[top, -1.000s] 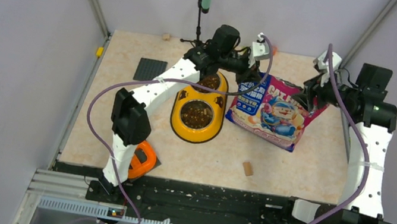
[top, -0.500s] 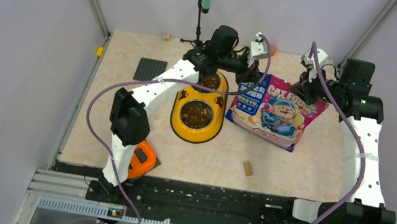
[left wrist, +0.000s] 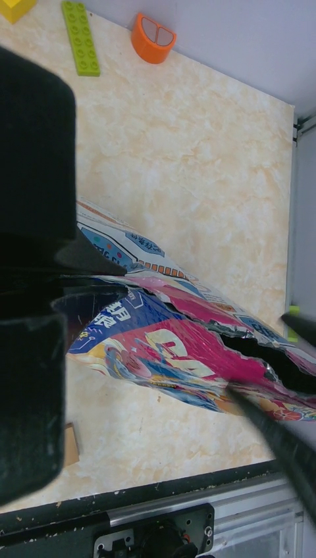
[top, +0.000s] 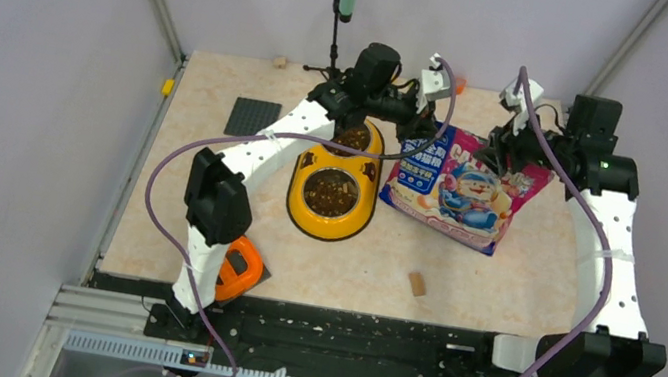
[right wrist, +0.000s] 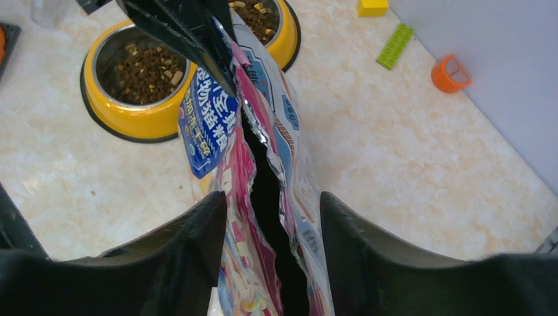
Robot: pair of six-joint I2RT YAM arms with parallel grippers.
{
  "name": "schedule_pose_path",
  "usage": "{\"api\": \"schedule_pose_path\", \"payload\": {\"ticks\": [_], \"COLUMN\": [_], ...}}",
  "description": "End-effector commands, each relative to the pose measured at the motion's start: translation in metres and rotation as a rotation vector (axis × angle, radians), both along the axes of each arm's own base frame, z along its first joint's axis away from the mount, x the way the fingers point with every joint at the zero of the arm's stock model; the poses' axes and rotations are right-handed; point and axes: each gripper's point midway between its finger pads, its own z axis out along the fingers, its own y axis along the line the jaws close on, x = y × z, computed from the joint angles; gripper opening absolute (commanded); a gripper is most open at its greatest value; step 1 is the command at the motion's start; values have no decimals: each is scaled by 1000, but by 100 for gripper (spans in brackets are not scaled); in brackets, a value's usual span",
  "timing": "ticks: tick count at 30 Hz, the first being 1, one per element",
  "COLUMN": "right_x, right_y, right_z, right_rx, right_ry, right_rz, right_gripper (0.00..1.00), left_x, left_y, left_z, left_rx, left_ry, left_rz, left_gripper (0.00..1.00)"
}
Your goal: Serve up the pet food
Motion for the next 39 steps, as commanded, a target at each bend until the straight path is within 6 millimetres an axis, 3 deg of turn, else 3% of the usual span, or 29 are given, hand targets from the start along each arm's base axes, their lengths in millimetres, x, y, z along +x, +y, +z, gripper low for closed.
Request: {"api": "schedule_pose_path", "payload": {"ticks": [1,2,3,6,7,9,10,13,14,15,16,17,21,22,24,25,26,28,35,39], "right_x": [5,5,7,13,15,18,19,24,26,29,32,37,41,37,28,25,22,20,16,13], "right_y": [21,21,21,13,9,5,5,12,13,13,12,8,-8,-7,0,4,7,11,14,16], "right_z": [17,17,15,8,4,-1,-3,-10,-12,-13,-12,-8,17,27,42,45,46,44,40,41], "right_rx": [17,12,10,-23,-37,-51,-51,-57,-57,-61,-63,-67,-70,-57,-25,-14,-5,0,8,12], "right_ry": [-59,-55,-49,-50,-49,-43,-39,-39,-41,-47,-55,-78,-219,-261,-312,-318,-310,-291,-272,-256], "right_rz": [82,88,82,33,15,-10,-17,-9,-13,-18,-37,-69,-186,-182,-145,-124,-102,-74,-58,-42], "right_gripper": [33,14,4,1,8,48,58,64,62,51,18,0,0,0,0,0,0,0,0,0], "left_x": [-5,-5,-5,-7,-8,-12,-15,-20,-22,-22,-22,-23,-28,-30,-34,-35,-38,-39,-33,-26], "left_y": [5,5,5,4,5,6,7,8,8,9,9,9,15,15,14,11,7,-1,-22,-30], "left_z": [55,55,55,58,59,62,63,68,69,69,70,70,71,72,75,75,77,77,66,64], "left_rx": [-107,-108,-109,-116,-117,-120,-124,-140,-141,-141,-140,-137,-111,-108,-105,-105,-106,-114,-158,-190], "left_ry": [-112,-110,-107,-109,-112,-115,-116,-122,-123,-122,-121,-122,-119,-118,-126,-130,-138,-153,-133,-104], "left_rz": [-13,-14,-17,-20,-27,-37,-47,-63,-68,-68,-68,-69,-70,-69,-83,-88,-94,-102,-110,-80], "left_gripper": [0,0,0,0,0,0,0,0,0,0,0,0,0,11,48,59,70,81,80,66]}}
